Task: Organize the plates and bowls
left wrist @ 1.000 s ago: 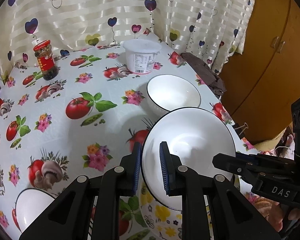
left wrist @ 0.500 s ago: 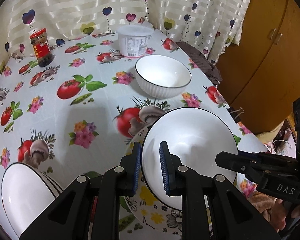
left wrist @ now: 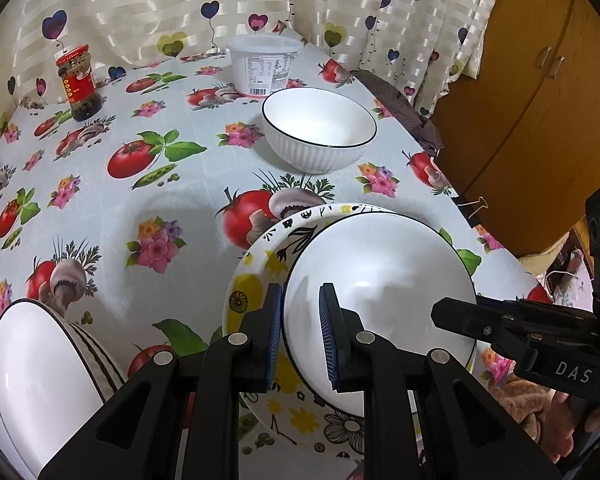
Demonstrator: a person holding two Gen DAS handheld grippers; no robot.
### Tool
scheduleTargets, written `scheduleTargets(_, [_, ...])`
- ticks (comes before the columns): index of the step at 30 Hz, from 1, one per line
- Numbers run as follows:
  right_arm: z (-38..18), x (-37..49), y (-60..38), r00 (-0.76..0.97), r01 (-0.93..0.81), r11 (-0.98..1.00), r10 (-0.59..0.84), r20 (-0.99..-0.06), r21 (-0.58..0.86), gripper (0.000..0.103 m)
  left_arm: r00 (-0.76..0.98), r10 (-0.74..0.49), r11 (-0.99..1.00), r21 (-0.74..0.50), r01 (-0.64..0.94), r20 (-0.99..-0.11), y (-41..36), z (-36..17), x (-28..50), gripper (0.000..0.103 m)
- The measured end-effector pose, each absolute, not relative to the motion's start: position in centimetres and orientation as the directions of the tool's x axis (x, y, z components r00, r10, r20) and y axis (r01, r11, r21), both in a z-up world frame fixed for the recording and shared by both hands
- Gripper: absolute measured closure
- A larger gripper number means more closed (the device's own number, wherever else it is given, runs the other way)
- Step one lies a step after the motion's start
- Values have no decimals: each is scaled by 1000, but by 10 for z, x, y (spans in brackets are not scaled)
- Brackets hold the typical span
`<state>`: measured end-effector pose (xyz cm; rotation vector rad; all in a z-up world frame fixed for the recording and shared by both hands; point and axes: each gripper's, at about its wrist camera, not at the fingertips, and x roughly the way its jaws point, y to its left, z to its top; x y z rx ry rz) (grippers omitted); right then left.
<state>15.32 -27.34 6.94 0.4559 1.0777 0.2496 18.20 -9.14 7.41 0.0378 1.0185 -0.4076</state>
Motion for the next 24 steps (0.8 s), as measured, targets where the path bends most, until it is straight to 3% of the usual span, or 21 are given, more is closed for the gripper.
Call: scheduleTargets(24, [67,155,-270,465,-16,921,352,-813,390,79,459,-318,922,-158,355,-830,-99,77,175,84])
